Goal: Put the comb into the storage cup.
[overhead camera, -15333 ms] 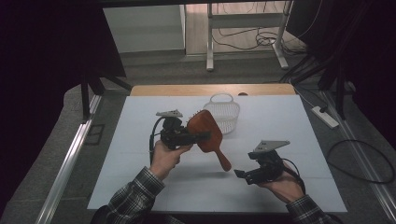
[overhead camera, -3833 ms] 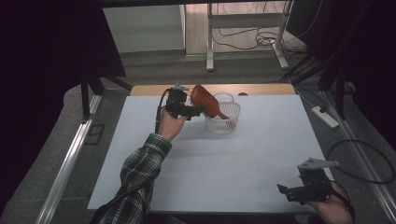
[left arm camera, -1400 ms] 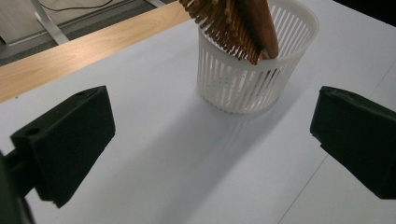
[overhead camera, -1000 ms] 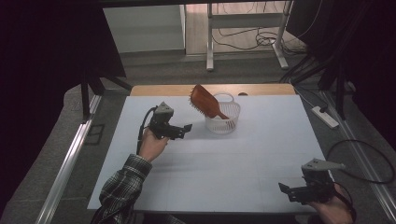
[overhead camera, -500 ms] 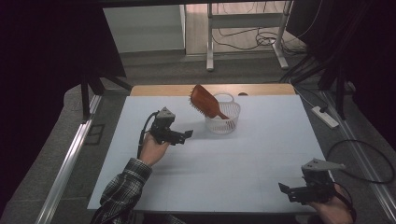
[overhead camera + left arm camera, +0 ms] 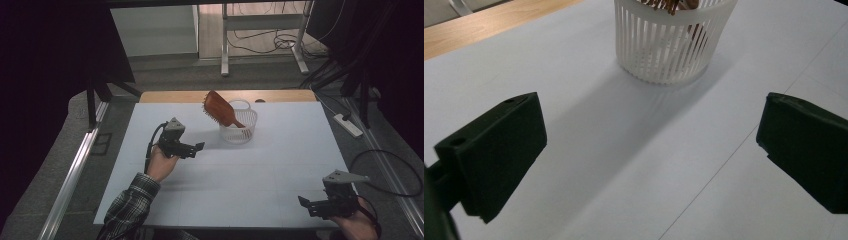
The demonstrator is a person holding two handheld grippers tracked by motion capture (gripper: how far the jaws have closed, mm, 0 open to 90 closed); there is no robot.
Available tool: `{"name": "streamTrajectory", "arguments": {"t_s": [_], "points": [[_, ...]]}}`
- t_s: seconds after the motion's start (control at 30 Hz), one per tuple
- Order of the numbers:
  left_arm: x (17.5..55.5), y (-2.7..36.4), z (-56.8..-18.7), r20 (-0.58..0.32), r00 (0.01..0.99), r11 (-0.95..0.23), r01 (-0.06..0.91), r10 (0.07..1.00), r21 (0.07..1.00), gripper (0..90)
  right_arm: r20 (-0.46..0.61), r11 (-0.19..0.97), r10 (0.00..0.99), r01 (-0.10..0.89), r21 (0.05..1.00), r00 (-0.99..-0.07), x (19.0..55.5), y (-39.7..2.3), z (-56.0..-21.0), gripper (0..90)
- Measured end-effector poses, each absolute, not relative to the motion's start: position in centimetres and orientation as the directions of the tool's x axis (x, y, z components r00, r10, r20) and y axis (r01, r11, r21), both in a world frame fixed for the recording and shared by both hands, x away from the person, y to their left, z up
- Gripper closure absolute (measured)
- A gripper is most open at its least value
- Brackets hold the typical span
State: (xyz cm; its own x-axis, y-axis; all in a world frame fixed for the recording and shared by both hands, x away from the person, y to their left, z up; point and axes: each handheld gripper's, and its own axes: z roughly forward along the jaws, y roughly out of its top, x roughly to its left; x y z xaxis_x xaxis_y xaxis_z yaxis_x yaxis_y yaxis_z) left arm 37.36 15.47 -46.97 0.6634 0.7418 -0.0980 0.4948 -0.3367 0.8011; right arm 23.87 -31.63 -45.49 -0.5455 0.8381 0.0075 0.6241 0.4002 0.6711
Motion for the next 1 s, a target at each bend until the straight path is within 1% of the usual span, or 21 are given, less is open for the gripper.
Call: {"name": "streamTrajectory", "arguments": {"t_s": [0.67,1.0], "points": [[35.5,16.5,-46.9,-0.088,0.661,-0.345,0.495,0.745,0.798,0.1,0.004,0.406,0.835,0.621,0.671,-0.55,23.8,-31.6,-45.5,0.0],[34.5,17.4,-46.9,-0.109,0.659,-0.33,0.505,0.745,0.797,0.1,0.004,0.407,0.834,0.62,0.671,-0.551,23.8,-31.5,-45.5,0.0]]}}
